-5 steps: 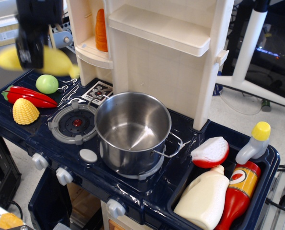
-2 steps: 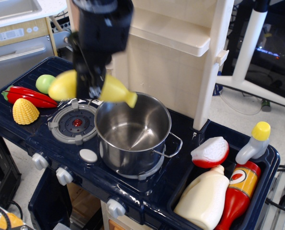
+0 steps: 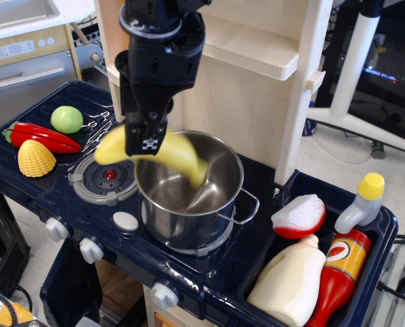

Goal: Put banana in pot or pan

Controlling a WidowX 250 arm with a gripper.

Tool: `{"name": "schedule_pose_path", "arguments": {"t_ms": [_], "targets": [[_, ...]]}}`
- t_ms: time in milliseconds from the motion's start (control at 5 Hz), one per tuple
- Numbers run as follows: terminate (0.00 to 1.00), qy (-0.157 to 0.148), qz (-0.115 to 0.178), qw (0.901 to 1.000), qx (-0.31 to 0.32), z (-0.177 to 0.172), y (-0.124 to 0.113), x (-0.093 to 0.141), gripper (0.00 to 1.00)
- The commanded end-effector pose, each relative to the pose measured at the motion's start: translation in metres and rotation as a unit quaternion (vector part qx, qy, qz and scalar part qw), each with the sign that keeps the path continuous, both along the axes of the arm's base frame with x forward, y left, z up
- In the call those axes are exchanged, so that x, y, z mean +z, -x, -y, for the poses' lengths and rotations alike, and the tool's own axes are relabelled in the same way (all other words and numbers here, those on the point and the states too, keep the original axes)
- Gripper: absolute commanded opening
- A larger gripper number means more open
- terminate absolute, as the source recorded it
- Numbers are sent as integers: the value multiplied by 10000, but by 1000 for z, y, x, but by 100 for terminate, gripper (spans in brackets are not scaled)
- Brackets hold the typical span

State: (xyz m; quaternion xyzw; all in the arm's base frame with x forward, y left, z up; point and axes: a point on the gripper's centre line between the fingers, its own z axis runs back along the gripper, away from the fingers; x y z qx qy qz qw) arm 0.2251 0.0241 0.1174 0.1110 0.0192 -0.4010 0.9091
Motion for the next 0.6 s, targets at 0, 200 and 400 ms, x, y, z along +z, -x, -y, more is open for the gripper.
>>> {"name": "schedule_pose_path", "arguments": {"t_ms": [0, 200, 400], "targets": [[0, 1, 166, 9998, -72, 5, -11, 10, 100], [0, 1, 166, 9998, -72, 5, -11, 10, 100], [100, 1, 166, 9998, -72, 5, -11, 10, 100]]}}
